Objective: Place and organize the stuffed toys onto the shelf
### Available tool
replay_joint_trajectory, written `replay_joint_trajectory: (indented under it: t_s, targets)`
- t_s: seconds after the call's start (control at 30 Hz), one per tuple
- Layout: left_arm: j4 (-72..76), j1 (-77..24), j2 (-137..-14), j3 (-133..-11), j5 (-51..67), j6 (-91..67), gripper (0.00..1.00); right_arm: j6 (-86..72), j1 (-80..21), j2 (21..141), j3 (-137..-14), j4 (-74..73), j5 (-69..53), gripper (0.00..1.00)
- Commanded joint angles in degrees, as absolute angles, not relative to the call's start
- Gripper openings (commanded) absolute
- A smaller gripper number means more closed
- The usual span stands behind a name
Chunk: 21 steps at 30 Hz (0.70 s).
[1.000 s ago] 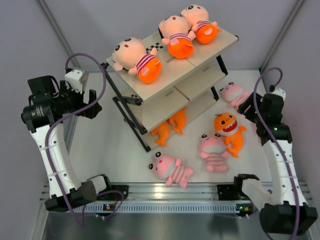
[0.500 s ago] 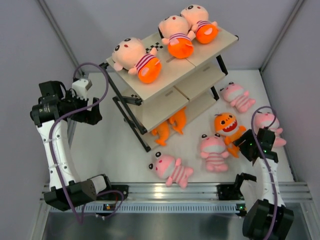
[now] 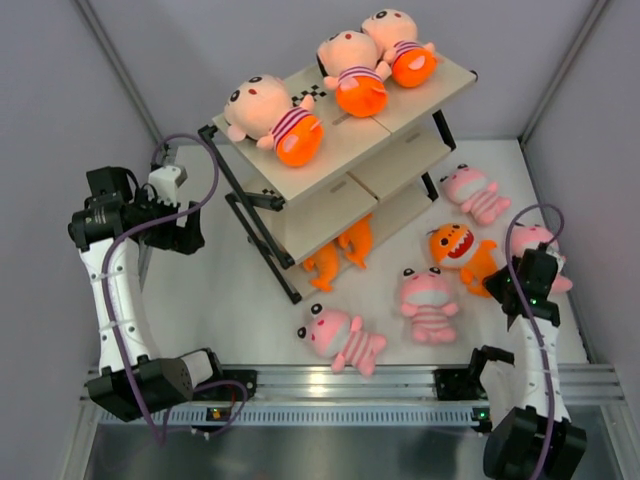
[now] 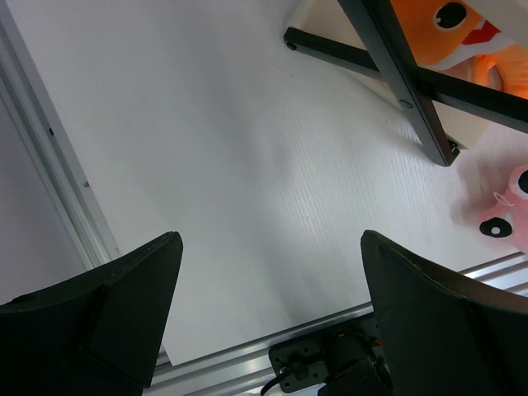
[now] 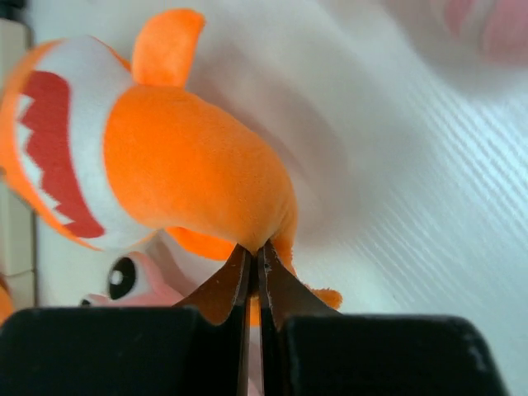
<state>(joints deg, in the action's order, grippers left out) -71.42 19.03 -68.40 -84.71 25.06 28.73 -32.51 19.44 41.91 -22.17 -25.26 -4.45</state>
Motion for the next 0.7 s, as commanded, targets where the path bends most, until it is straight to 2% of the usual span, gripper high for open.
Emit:
replay_joint_trajectory:
  t_s: [0.0, 0.17, 0.33, 0.53, 0.67]
  targets:
    - [-67.94, 18.9, -68.55, -83.06, 23.91, 29.18, 0.96, -29.18, 20.21, 39.55, -31.19, -24.78, -2.02, 0.0]
    - [-67.85, 18.9, -68.73, -83.14, 25.05, 28.39, 0.96, -30.49, 16.8, 38.94, -40.15, -27.86, -1.23, 0.0]
    - [-67.85, 18.9, -69.26, -83.85, 25.58, 27.77, 0.96, -36.81, 7.5, 39.81, -41.57, -22.6, 1.3, 0.0]
    - [-67.94, 18.9, -68.82, -84.02, 25.05, 28.03, 0.96, -40.52, -8.32, 49.38, -43.5, -13.1, 5.88, 0.0]
    - [-67.94, 18.9, -68.38, -83.85, 24.17, 28.56, 0.96, -41.48, -13.97, 55.89, -45.26, -7.66, 4.84, 0.0]
